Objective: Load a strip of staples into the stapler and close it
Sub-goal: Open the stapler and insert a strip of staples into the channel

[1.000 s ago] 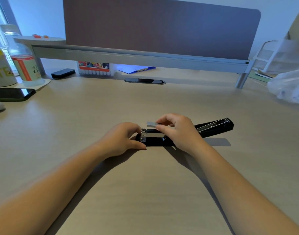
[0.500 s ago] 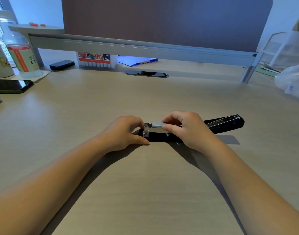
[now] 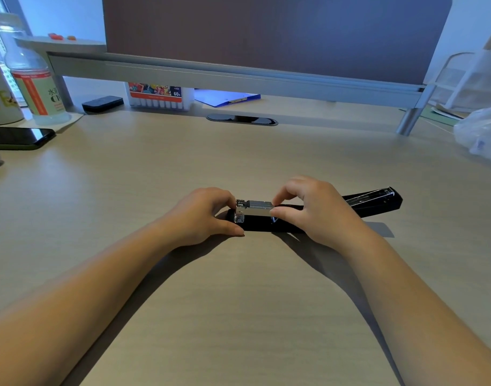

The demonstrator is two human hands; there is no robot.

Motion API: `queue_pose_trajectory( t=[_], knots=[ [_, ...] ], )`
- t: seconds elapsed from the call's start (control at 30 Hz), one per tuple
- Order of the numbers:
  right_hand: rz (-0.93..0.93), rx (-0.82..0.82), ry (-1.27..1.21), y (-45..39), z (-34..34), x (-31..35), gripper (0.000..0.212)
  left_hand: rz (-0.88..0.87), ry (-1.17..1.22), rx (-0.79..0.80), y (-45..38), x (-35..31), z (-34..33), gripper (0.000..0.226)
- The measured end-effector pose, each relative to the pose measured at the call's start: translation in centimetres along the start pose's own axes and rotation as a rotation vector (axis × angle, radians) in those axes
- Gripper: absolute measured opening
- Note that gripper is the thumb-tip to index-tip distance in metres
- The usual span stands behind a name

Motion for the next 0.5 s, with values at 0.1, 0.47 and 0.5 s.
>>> queue_pose_trajectory(
  t=[0.1,0.47,0.5],
  knots=[
    [0.005,0.039,0.012,0.1,-0.1,0.1,0.013,0.002,0.000,-0.002,0.0,0.1,0.0,0.040],
    [0.048,0.065,-0.048,-0.1,-1.1,0.8,0.027,-0.015,-0.022,-0.034,-0.2,0.2,0.0,0.041],
    [0.040,0.059,-0.032,-0.1,-1.0,0.6,0.030,-0.016,-0.032,-0.038,-0.3,0.3,0.0,0.041]
  ],
)
Point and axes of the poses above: each hand's wrist, its own y-axis away from the middle knuckle, its own z-axis out of the back of the hand, x = y × z, the point moved 5 cm from there along -y, towards the middle knuckle, and after that the axes turned 13 degrees about z, right-handed, at the moved point
